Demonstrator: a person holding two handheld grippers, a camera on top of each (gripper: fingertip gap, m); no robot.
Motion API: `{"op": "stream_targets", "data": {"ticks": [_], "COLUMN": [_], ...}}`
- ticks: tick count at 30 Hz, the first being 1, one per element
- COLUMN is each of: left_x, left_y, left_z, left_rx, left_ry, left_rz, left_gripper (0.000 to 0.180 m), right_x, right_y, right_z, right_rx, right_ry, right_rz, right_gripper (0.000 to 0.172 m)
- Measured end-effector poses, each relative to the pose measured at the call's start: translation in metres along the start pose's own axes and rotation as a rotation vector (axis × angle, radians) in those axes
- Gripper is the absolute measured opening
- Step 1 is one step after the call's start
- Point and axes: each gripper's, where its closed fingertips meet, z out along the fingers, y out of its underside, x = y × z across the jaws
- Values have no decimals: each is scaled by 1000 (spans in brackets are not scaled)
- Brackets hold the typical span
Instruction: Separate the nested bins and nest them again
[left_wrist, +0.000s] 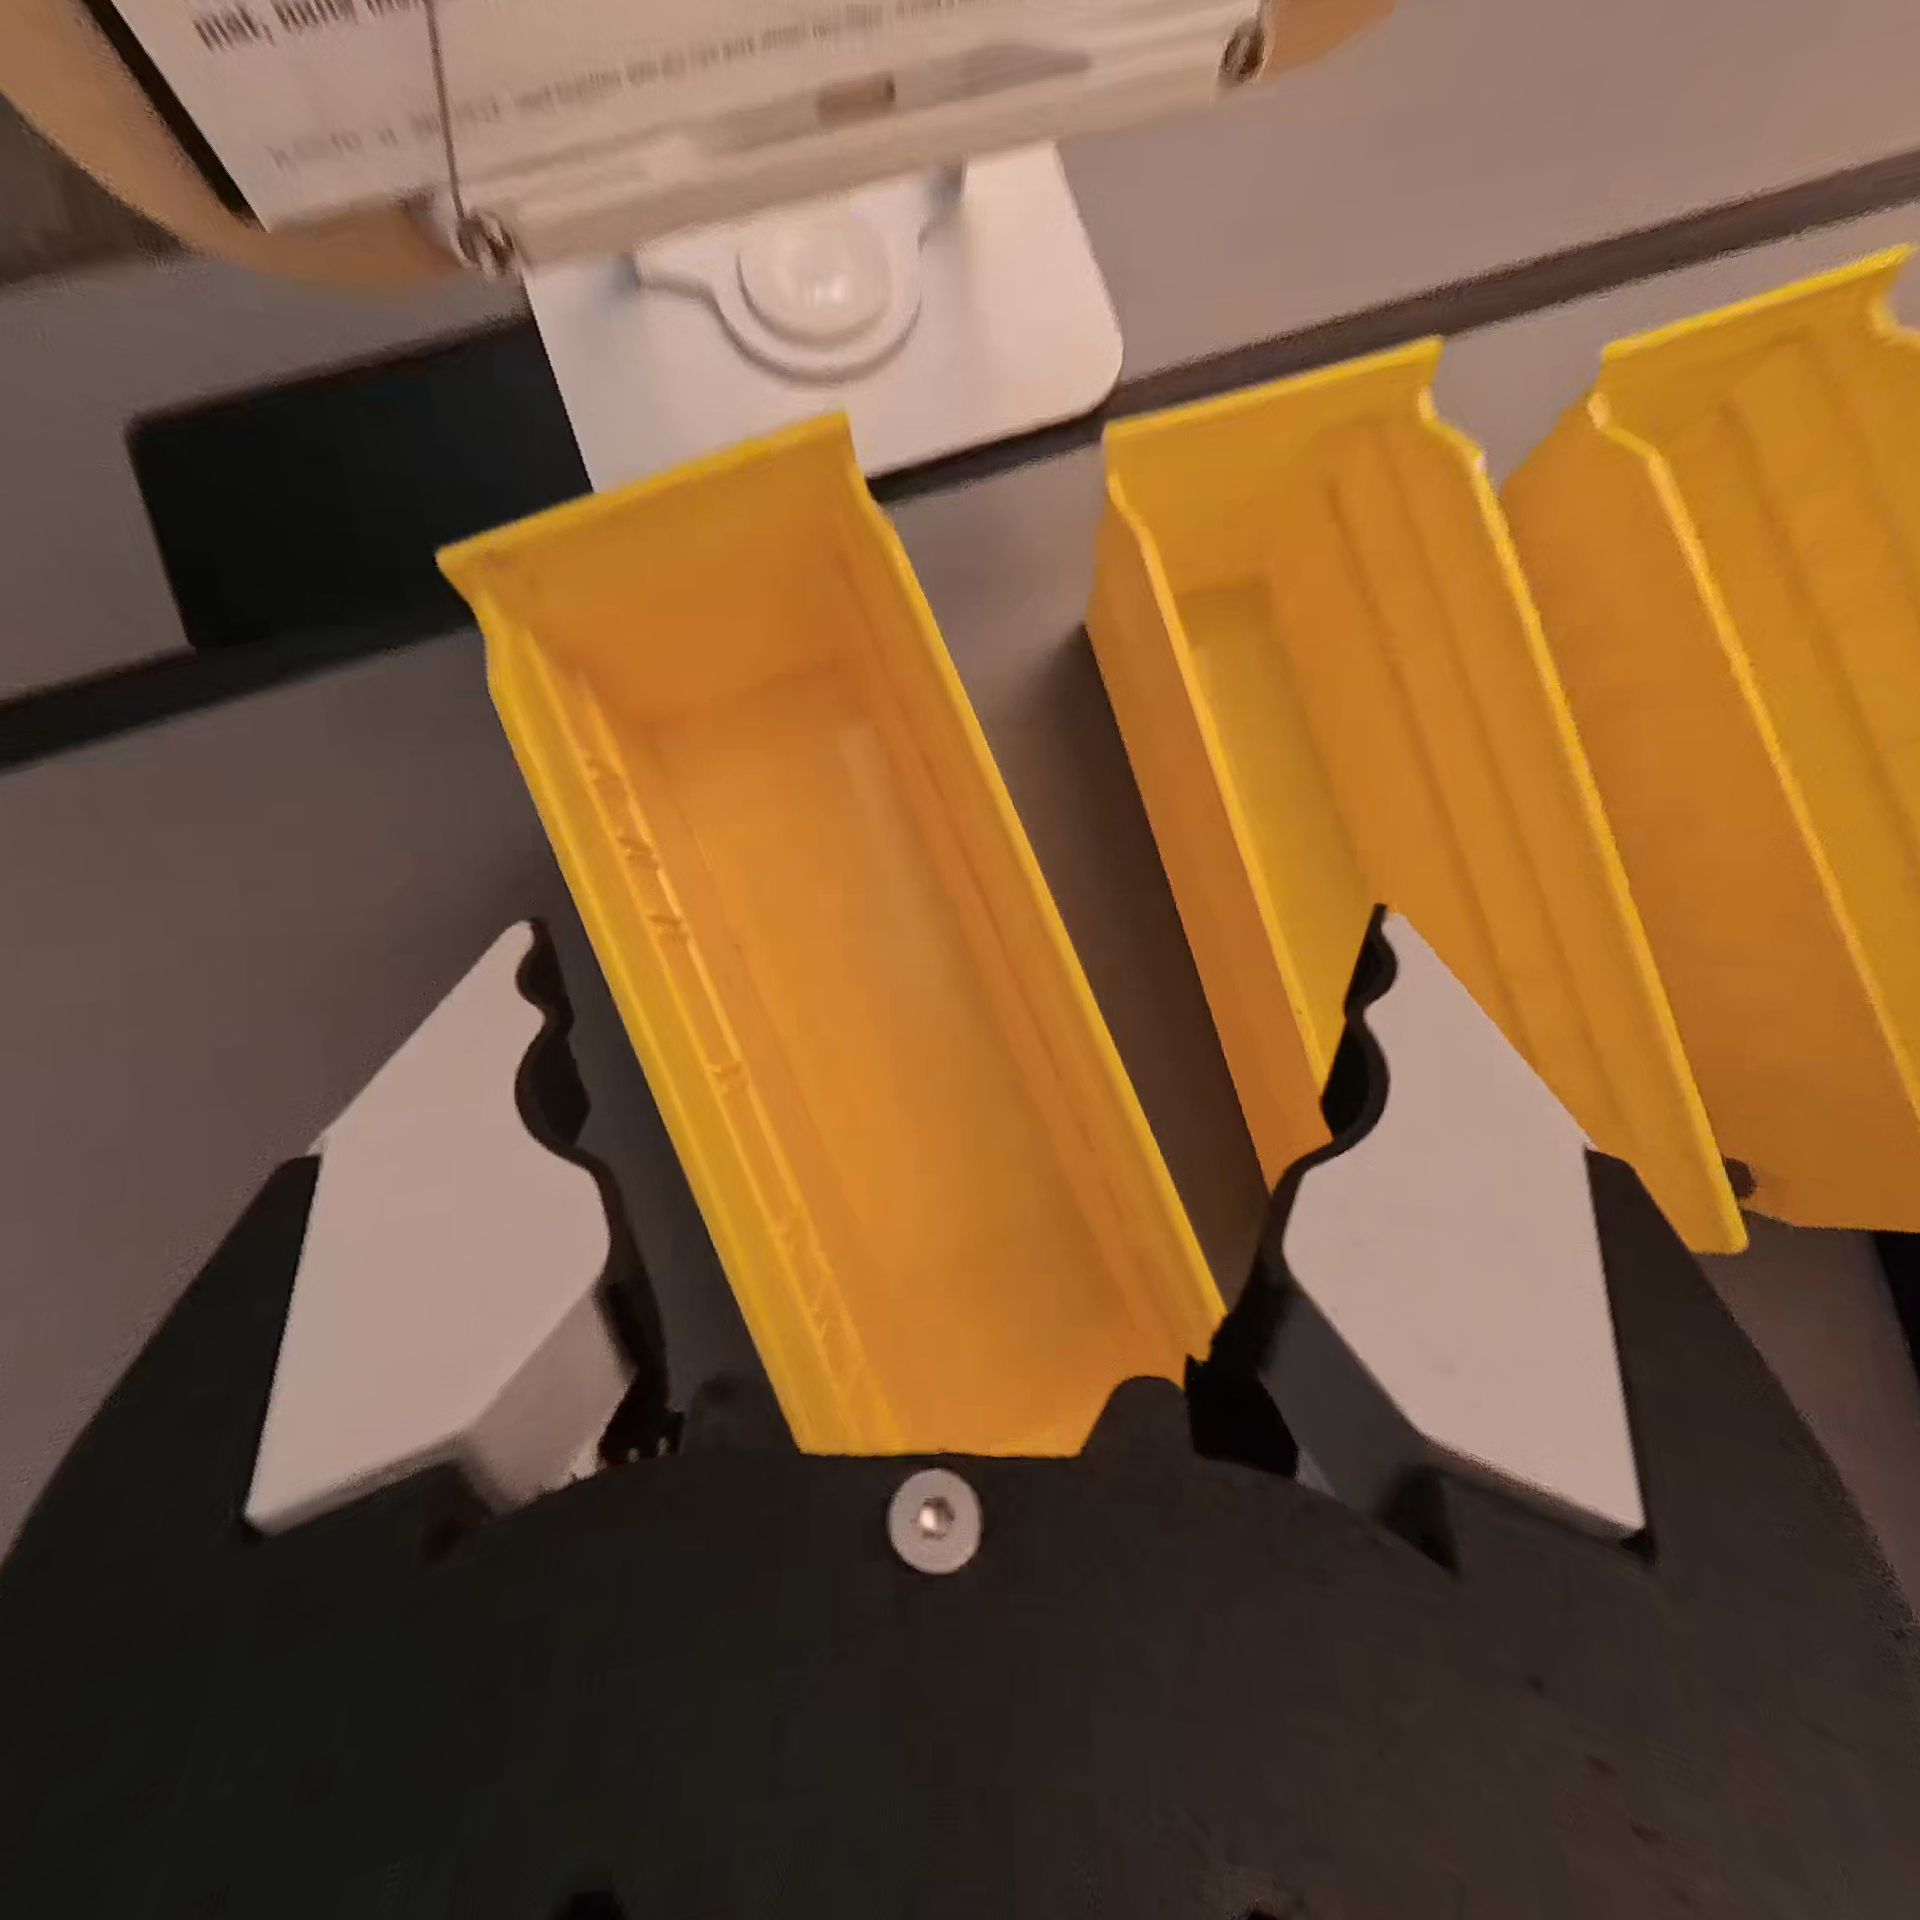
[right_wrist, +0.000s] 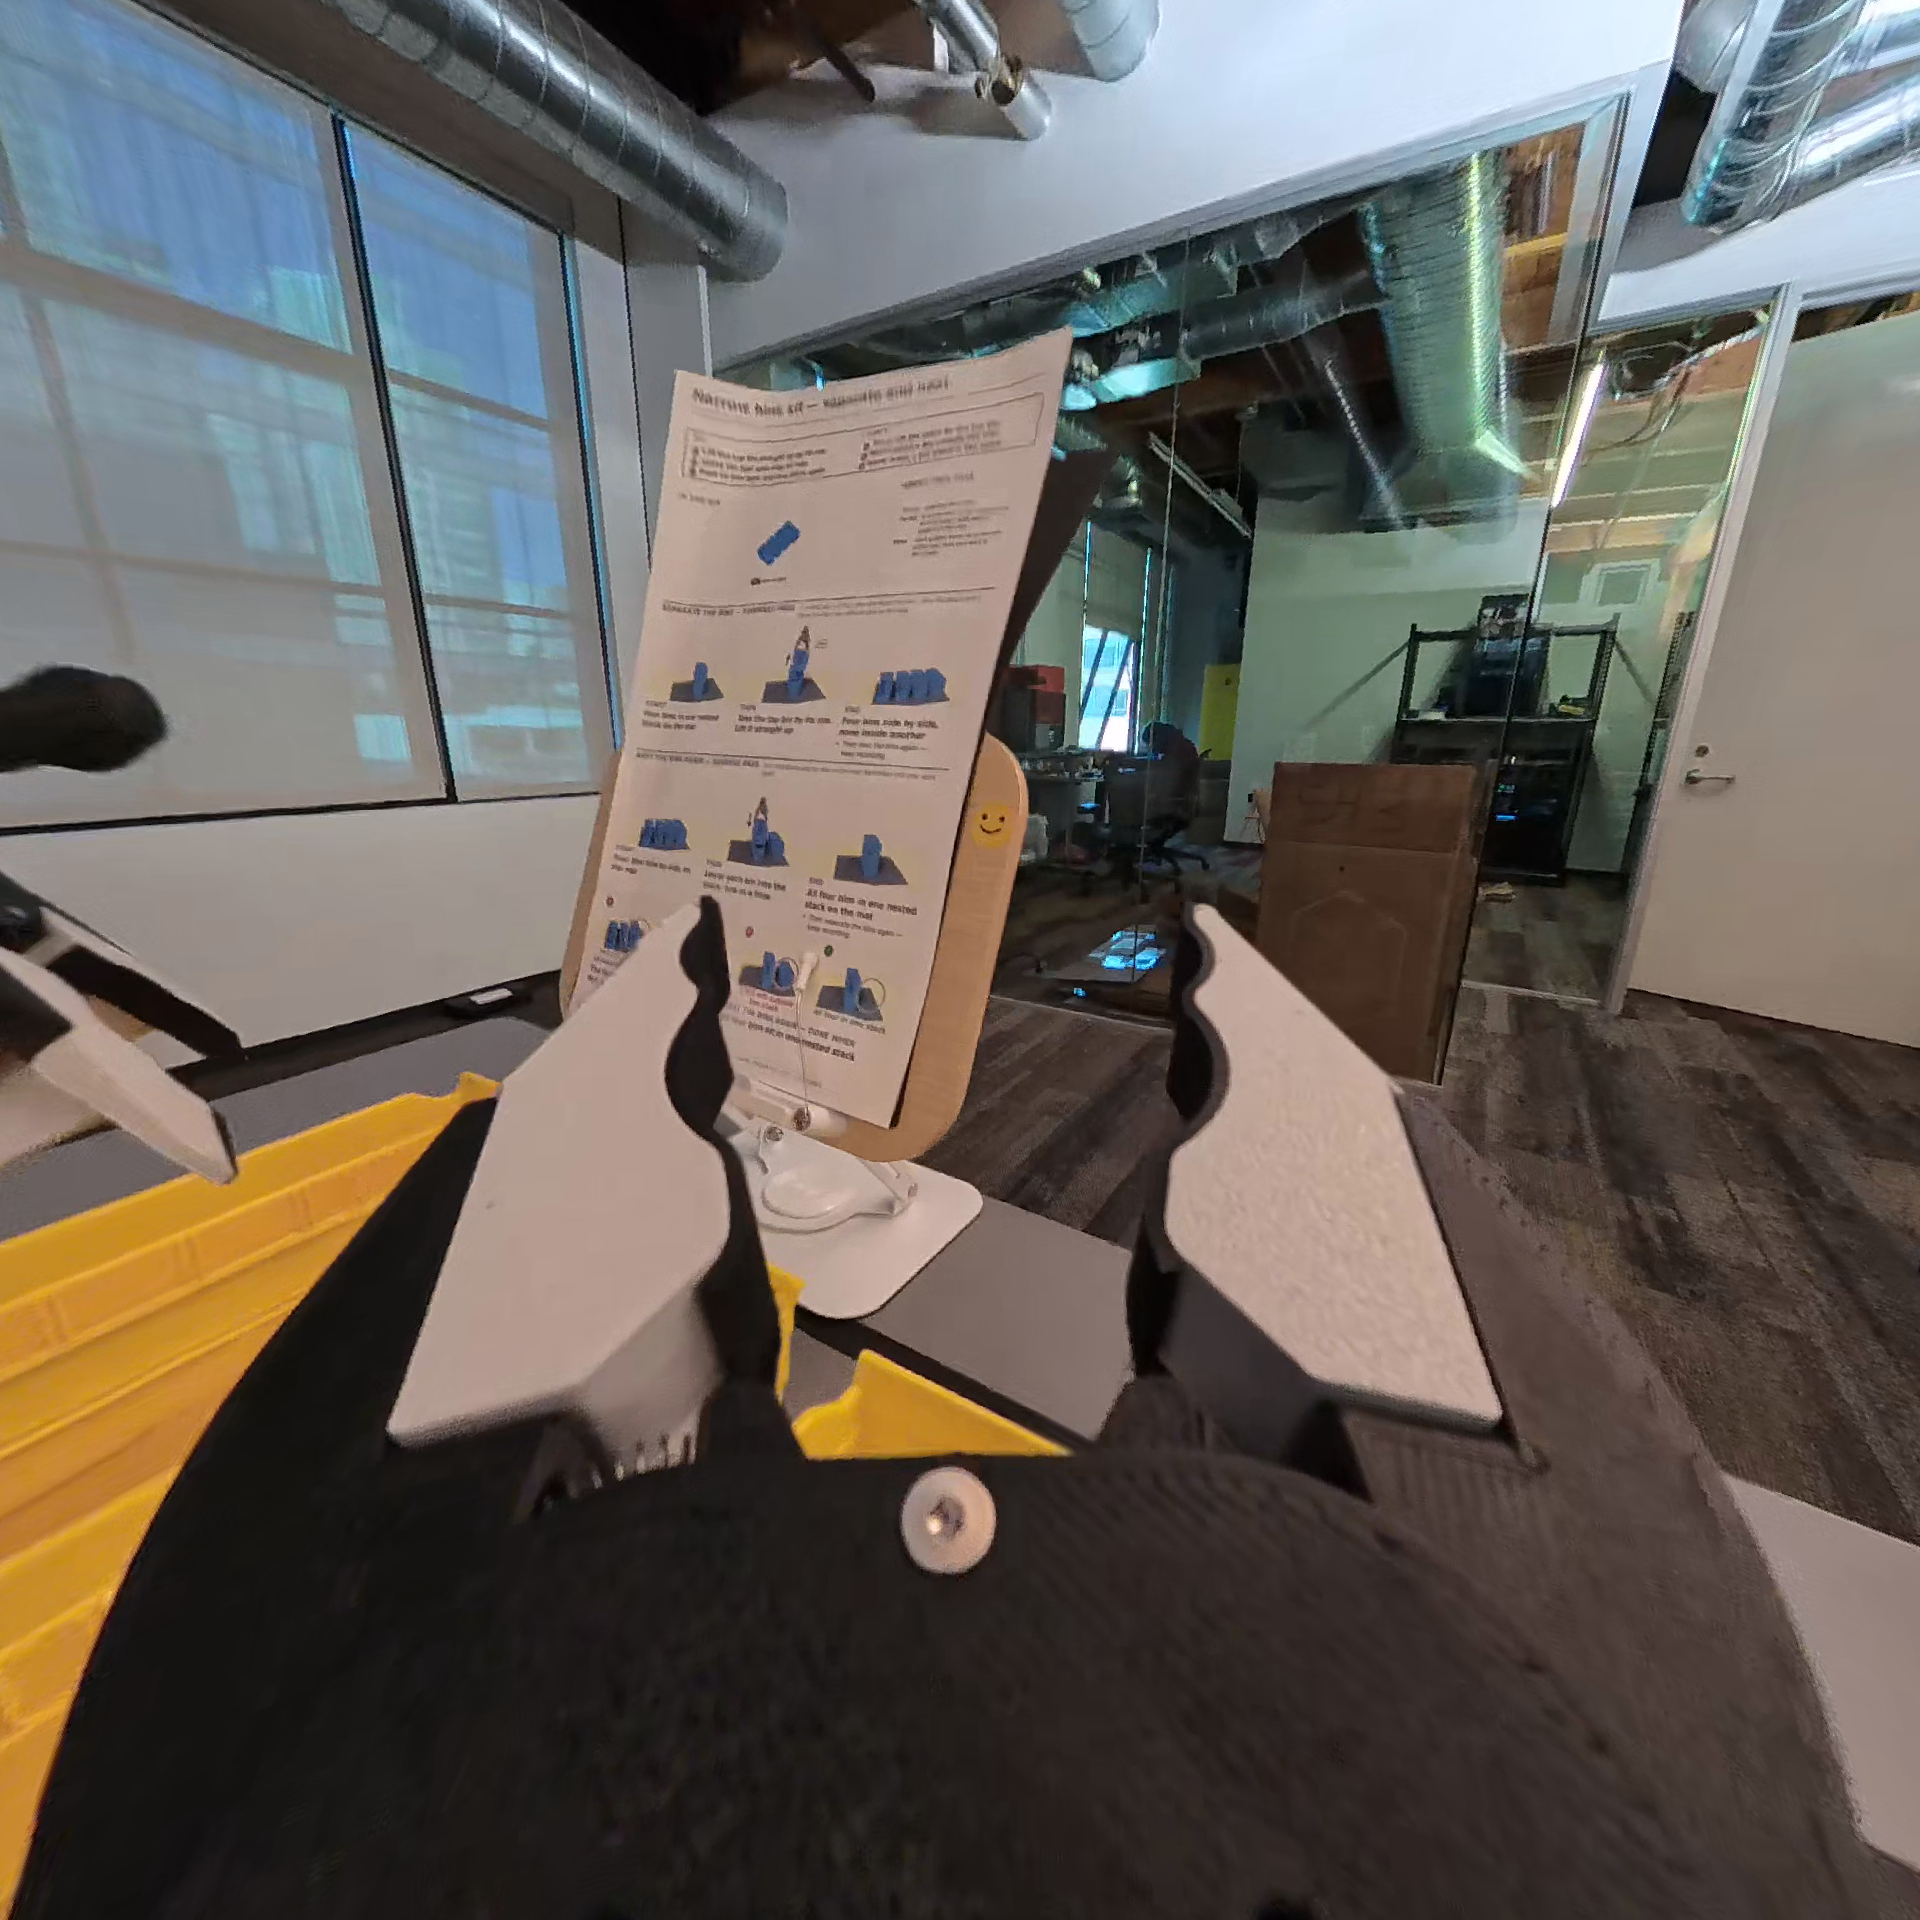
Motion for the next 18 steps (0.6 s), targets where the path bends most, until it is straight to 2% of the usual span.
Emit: {"op": "stream_targets", "data": {"ticks": [3, 6, 11, 15, 18], "left_x": [-15, -29, -9, -11, -20], "left_y": [5, 2, 21, 38, 45], "left_z": [5, 8, 26, 43, 50], "left_rx": [-147, -186, -348, -444, -485], "left_ry": [-50, -110, -28, -122, -209], "left_rz": [-47, -88, -233, -184, -145], "left_gripper": [148, 139, 150, 153, 155], "right_x": [-6, -6, 7, 34, 42], "right_y": [-13, -20, -30, -39, -41], "right_z": [-3, -7, -16, -31, -35], "right_rx": [39, 46, 73, 121, 145], "right_ry": [1, 10, 26, 96, 80], "right_rz": [-28, -62, -11, 52, 132], "right_gripper": [86, 86, 85, 85, 85]}}
